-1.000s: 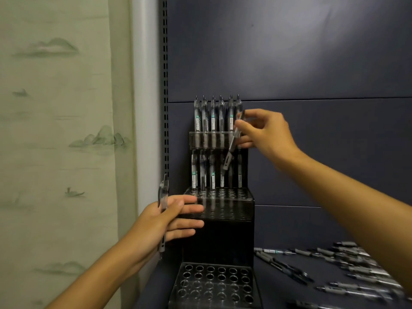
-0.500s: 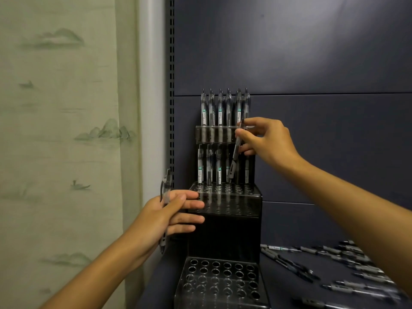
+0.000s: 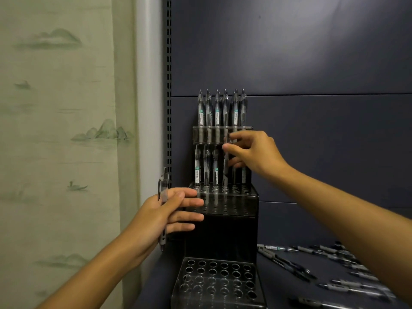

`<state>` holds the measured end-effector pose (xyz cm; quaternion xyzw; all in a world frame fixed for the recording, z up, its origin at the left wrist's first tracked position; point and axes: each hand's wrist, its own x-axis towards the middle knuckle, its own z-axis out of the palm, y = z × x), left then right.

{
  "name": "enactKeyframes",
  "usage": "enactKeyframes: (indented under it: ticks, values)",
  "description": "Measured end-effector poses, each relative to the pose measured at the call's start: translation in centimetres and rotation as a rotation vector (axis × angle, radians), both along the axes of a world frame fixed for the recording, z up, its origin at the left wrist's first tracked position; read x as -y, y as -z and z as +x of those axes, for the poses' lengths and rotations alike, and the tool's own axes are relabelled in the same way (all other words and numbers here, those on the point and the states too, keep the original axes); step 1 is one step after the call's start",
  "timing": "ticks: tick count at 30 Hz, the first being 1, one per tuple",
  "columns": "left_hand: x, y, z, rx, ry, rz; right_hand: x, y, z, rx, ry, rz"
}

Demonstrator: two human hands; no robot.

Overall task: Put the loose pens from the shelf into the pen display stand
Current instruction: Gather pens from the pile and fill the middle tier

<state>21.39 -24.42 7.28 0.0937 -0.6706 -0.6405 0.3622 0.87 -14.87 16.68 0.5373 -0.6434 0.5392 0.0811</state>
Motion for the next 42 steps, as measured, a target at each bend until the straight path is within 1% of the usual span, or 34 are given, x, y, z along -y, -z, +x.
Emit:
enactKeyframes:
  ticks: [3,8,16,18,21,22,25,27,31,34,36,39,40,42]
  values:
    - [-0.3,0.0,0.0,0.004,0.016,-0.041,0.2,0.8,0.3,-0.036,0.006,0.105]
    - [-0.5,0.1,0.1,0.012,0.029,-0.069,-0.1,0.9,0.4,-0.065,0.046,0.091]
    - [-0.9,0.0,0.0,0.01,0.028,-0.055,-1.2,1.0,0.5,-0.198,0.128,0.163]
    - [-1.0,-0.1,-0.1,0.011,0.024,-0.052,-1.9,0.4,1.3,-0.236,0.086,0.182]
    - [-1.5,-0.6,-0.5,0.012,0.028,-0.057,-2.7,-0.2,4.0,-0.246,-0.066,0.165]
    - [-1.7,-0.8,-0.7,0.013,0.031,-0.068,-2.9,-0.1,5.0,-0.279,-0.103,0.172]
    - [-2.7,-1.5,-1.3,0.02,0.047,-0.095,-3.1,0.6,7.7,-0.477,-0.128,0.23]
    - [-3.3,-1.8,-1.7,0.041,0.051,-0.125,-3.1,1.0,8.4,-0.542,-0.129,0.252]
    - [-3.9,-2.0,-2.2,0.05,0.045,-0.16,-3.4,1.2,8.1,-0.467,-0.124,0.244]
    - [-4.0,-1.9,-2.4,0.055,0.057,-0.217,-3.6,1.5,7.6,-0.406,-0.156,0.242]
    - [-3.9,-1.8,-2.5,0.052,0.083,-0.22,-3.6,1.5,7.3,-0.334,-0.185,0.22]
    - [-3.6,-1.6,-2.3,0.071,0.101,-0.204,-4.0,1.1,6.9,-0.103,-0.291,0.137]
    - [-3.4,-1.5,-2.2,0.084,0.095,-0.206,-4.1,0.7,6.8,-0.062,-0.311,0.101]
    - [-3.0,-1.3,-1.9,0.114,0.076,-0.217,-4.1,-0.3,6.3,-0.044,-0.307,0.013]
